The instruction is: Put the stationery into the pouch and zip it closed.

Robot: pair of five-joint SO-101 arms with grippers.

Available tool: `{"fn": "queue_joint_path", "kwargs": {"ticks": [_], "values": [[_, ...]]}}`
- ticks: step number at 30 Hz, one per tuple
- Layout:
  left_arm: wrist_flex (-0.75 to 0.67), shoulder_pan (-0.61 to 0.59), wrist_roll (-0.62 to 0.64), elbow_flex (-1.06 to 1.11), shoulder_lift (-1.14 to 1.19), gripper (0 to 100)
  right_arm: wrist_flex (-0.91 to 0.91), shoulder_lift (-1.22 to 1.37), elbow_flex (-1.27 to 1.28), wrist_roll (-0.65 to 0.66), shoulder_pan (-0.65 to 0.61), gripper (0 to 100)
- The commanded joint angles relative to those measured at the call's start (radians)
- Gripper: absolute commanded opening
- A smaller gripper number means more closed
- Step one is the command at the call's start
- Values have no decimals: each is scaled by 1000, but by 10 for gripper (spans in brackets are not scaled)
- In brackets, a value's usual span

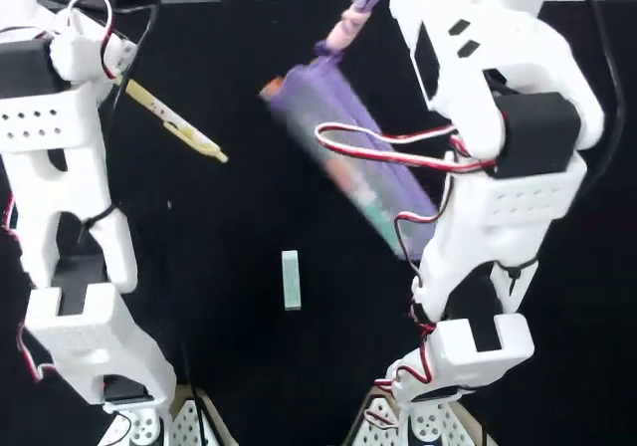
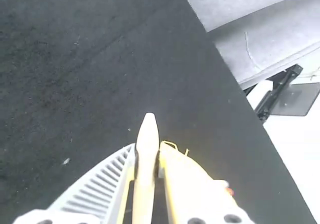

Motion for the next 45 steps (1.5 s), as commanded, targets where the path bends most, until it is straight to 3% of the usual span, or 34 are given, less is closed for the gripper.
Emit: {"fn": "queue_joint_path", "kwargs": {"ticks": [1,5,14,21,25,34,45], "values": [[-61,62,-5,85,-63,30,57,-51,-91,0,21,11],[-155,68,25,153,-58,30,141,-64,-137,2,21,11],[-160,71,60,82,-63,30,322,-113,-275,57,14,11],[-101,140,68,-61,-63,30,414,-143,-315,58,21,11],[-48,182,141,-130,-63,30,414,-157,-309,58,21,11],[-6,216,141,-142,-52,30,417,-159,-314,55,21,11],[-12,56,137,-240,-55,30,419,-188,-308,57,21,11]]}}
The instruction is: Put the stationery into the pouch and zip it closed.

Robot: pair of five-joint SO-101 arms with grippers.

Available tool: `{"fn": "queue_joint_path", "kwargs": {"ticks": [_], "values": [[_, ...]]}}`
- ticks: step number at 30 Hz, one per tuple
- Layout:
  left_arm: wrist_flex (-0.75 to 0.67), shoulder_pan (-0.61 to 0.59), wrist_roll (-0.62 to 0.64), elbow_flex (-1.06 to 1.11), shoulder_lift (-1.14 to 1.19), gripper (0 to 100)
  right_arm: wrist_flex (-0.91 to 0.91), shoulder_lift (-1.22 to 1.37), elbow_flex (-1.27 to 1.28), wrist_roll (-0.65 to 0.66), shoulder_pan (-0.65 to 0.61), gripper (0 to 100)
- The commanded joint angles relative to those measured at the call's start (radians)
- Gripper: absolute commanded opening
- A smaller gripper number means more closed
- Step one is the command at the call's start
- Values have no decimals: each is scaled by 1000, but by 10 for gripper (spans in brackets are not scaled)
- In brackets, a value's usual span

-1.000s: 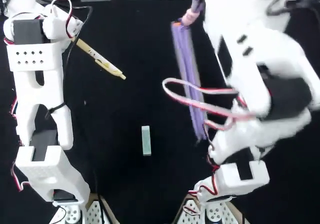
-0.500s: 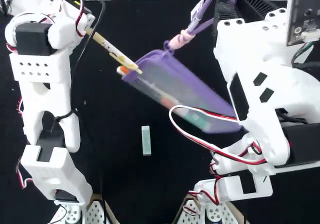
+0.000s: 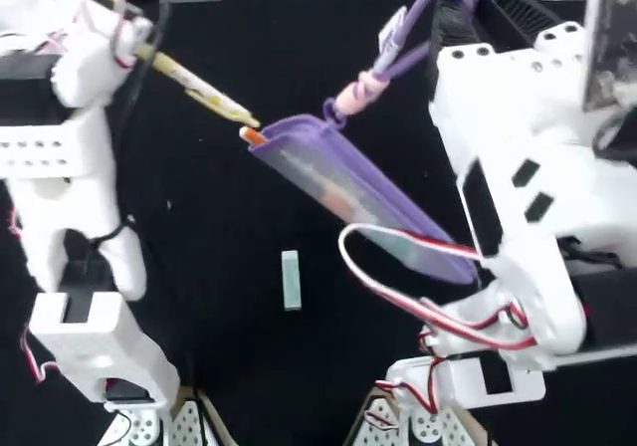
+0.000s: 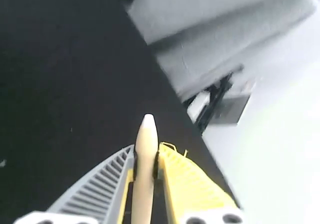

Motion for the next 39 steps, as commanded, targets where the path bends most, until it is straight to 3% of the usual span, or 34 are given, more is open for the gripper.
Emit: {"fn": "queue_joint_path", "kwargs": {"ticks": [1,20,30,34,39], "values": [[3,-22,-14,-28,-38,30,25,-30,-28,8,20,11],[9,176,-115,243,-35,30,25,-28,-28,3,20,11],[-37,398,-121,384,-29,34,20,-28,-30,2,80,11],[-121,452,-170,486,6,145,21,-28,-30,0,130,11],[-118,455,-173,493,-25,275,18,-31,-30,8,150,11]]}}
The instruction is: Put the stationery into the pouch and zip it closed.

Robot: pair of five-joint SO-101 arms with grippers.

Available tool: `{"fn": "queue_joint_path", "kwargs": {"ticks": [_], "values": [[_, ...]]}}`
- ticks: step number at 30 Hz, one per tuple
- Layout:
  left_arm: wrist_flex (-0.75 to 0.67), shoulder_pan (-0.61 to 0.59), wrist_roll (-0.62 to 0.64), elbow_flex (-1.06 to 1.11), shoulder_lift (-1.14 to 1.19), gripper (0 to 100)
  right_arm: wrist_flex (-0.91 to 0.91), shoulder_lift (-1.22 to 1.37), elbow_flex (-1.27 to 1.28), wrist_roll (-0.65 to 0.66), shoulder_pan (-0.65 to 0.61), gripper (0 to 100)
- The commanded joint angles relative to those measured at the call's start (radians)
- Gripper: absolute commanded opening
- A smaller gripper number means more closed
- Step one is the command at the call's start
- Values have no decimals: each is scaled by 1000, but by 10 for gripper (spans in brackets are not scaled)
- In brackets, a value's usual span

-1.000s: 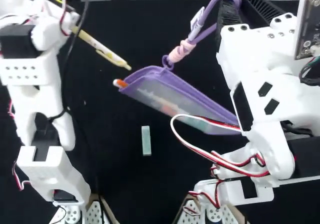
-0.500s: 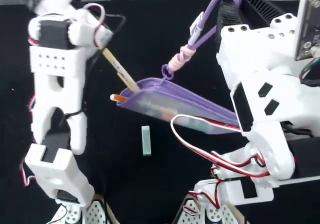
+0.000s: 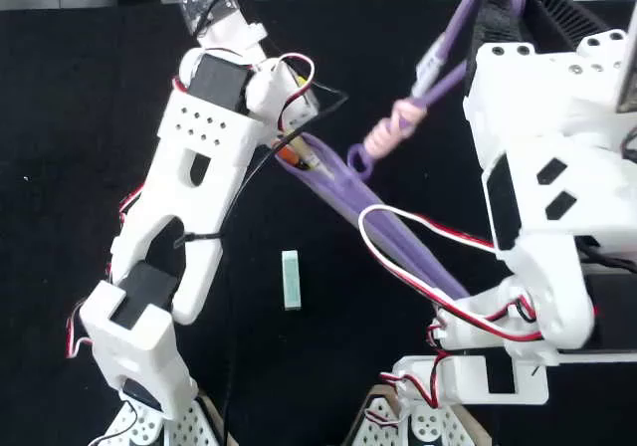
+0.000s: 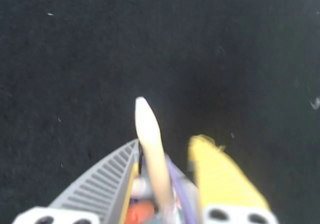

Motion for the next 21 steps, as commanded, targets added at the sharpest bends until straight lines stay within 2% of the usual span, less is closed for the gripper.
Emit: {"fn": "queue_joint_path", "kwargs": {"ticks": [1,7,10,15,17,21], "values": [[-14,13,-8,-5,-64,280,17,-22,-30,8,34,11],[-14,-19,-144,-5,-252,286,15,-19,-30,0,71,11],[-21,-127,-219,-5,-387,286,15,-19,-30,0,75,11],[-40,-338,-233,4,-575,287,15,-18,-30,0,75,11],[-26,-427,-275,19,-620,287,15,-18,-30,0,75,11],[-12,-530,-307,202,-624,287,14,-19,-30,0,80,11]]}}
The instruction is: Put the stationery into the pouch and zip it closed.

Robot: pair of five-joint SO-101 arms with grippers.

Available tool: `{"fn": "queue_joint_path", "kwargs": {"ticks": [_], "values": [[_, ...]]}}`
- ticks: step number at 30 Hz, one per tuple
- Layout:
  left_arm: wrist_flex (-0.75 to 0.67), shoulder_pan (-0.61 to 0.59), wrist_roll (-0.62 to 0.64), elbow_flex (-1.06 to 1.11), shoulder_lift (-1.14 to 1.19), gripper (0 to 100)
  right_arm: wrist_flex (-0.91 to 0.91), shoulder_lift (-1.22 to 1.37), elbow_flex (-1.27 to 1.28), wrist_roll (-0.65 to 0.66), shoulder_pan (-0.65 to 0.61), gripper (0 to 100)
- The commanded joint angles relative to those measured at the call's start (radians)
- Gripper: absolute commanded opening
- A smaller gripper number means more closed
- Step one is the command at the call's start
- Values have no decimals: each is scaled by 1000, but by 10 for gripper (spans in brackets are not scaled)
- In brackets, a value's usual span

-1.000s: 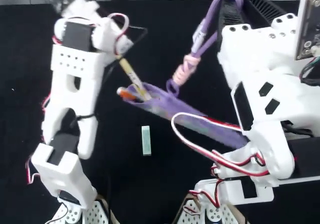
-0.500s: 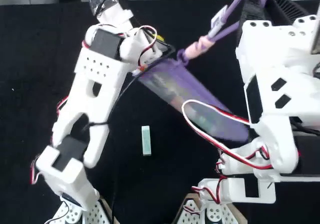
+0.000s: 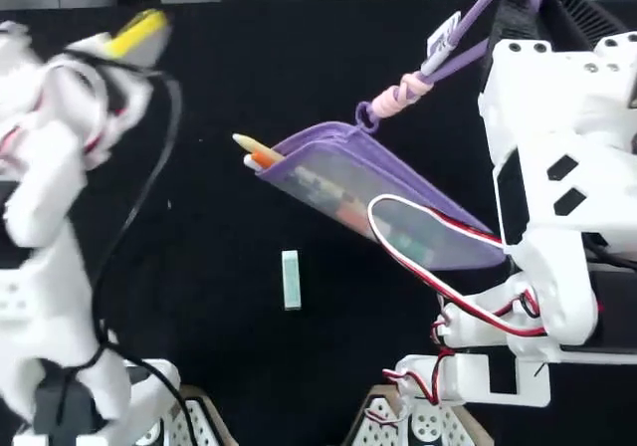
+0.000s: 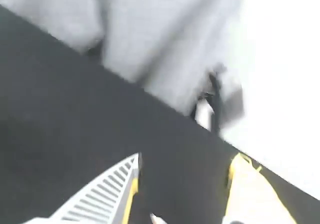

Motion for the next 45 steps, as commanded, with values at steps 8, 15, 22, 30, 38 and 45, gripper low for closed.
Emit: {"fn": "queue_joint_path", "kwargs": {"ticks": [8,15,22,30,38,45], "values": [[-296,-65,-21,753,31,286,15,-18,-28,-46,180,11],[-677,116,123,1116,25,285,20,-19,-28,-43,181,11],[-1019,213,253,1265,34,282,23,-28,-30,-43,181,11],[-1295,216,370,1379,25,282,23,-28,-30,-41,183,11],[-1315,352,371,1377,12,281,25,-19,-28,-43,180,11],[-1312,438,371,1386,-195,280,25,-19,-27,-41,181,11]]}}
